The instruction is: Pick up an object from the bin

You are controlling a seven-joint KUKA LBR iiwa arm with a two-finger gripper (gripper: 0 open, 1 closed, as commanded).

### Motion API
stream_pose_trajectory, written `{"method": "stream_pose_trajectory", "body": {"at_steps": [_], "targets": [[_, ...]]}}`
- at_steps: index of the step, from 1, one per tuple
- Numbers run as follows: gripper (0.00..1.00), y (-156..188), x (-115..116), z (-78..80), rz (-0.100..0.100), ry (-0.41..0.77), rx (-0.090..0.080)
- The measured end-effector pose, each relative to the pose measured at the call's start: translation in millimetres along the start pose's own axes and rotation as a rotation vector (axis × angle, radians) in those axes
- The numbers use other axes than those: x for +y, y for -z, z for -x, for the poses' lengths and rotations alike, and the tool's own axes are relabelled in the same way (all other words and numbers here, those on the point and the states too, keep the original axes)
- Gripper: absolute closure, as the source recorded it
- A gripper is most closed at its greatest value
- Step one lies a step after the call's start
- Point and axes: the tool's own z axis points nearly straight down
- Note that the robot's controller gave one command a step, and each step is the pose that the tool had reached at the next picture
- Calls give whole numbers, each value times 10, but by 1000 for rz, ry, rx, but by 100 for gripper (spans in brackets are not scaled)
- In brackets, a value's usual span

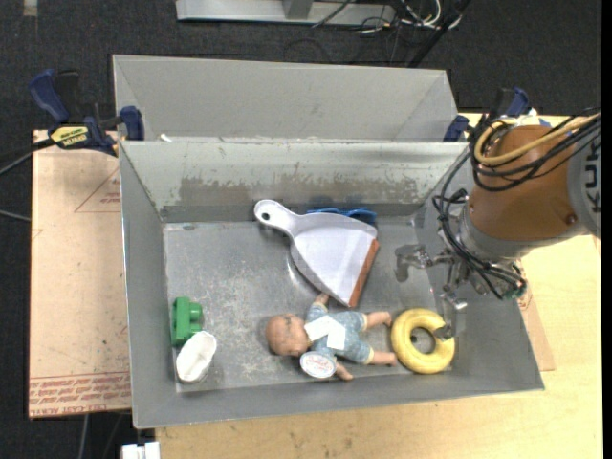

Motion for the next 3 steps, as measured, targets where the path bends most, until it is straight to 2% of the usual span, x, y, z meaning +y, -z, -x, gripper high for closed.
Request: {"method": "stream_pose_trajectory", "body": {"at_steps": [1, 2, 3], "targets": [[0, -470, -50, -156, 1, 271, -2], [100, -540, -182, -141, 8, 53, -12], [100, -540, -181, -141, 8, 54, -12]]}}
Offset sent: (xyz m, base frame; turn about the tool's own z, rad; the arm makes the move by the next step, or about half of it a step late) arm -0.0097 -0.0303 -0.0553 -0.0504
